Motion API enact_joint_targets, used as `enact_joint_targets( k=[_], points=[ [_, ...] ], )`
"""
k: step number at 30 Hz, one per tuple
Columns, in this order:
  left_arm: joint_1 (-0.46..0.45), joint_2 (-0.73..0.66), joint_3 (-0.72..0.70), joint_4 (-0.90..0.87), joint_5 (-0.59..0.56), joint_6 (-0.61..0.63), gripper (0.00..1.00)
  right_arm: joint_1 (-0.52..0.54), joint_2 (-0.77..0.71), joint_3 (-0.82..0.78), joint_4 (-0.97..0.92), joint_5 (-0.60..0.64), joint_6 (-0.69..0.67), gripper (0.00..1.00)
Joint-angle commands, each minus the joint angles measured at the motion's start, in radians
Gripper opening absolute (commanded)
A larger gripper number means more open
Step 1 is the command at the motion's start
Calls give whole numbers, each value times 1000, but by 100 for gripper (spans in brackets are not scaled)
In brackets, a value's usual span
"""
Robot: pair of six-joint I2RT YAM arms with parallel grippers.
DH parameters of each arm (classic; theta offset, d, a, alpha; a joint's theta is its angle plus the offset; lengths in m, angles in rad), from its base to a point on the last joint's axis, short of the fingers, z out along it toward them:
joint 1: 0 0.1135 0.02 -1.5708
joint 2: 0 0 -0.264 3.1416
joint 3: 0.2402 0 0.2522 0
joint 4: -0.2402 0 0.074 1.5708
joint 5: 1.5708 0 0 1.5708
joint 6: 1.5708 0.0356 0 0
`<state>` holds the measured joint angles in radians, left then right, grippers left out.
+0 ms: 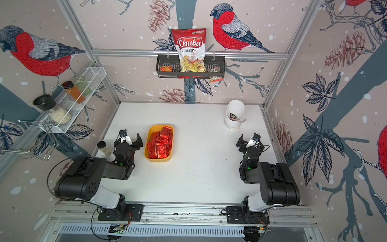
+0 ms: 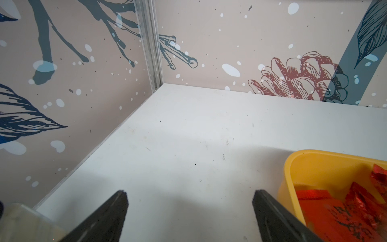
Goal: Take the tea bags out of the storage box
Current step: Pick up the tea bag from the storage box.
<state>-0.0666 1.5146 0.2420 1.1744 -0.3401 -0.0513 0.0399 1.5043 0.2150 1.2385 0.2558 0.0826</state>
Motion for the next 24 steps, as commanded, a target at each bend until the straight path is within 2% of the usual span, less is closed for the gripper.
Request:
enact_joint_targets(
  k=[1, 3, 5, 7, 9, 10, 12, 14, 17, 21, 24],
  points=[
    [-20, -71, 54, -92, -47, 23, 98, 35, -61, 18, -38, 31, -40, 100],
    [-32, -120, 188, -392, -158, -60, 97, 77, -148, 84, -229, 76, -66, 100],
    [-32, -128, 315, -647, -197, -158, 97, 100, -218, 170, -422, 107, -8, 100],
    [-37, -135, 386, -798, -204, -234, 97, 99, -246, 253, -586, 94, 96, 100],
    [-48, -180, 402, -856, -178, -289, 96, 90, -286, 302, -685, 86, 237, 100],
    [-50, -214, 401, -872, -126, -317, 96, 77, -297, 325, -742, 64, 340, 100],
    [-50, -274, 419, -939, -35, -379, 96, 25, -309, 359, -818, -128, 419, 100],
    [-50, -317, 472, -1043, 72, -423, 88, -2, -310, 387, -869, -276, 482, 96],
    [-50, -321, 583, -1201, 283, -413, 77, -1, -296, 443, -929, -458, 508, 85],
    [-50, -261, 706, -1357, 544, -407, 67, 73, -274, 490, -962, -559, 531, 78],
    [-50, -183, 745, -1375, 738, -421, 60, 184, -256, 544, -1009, -556, 514, 73]
  ],
)
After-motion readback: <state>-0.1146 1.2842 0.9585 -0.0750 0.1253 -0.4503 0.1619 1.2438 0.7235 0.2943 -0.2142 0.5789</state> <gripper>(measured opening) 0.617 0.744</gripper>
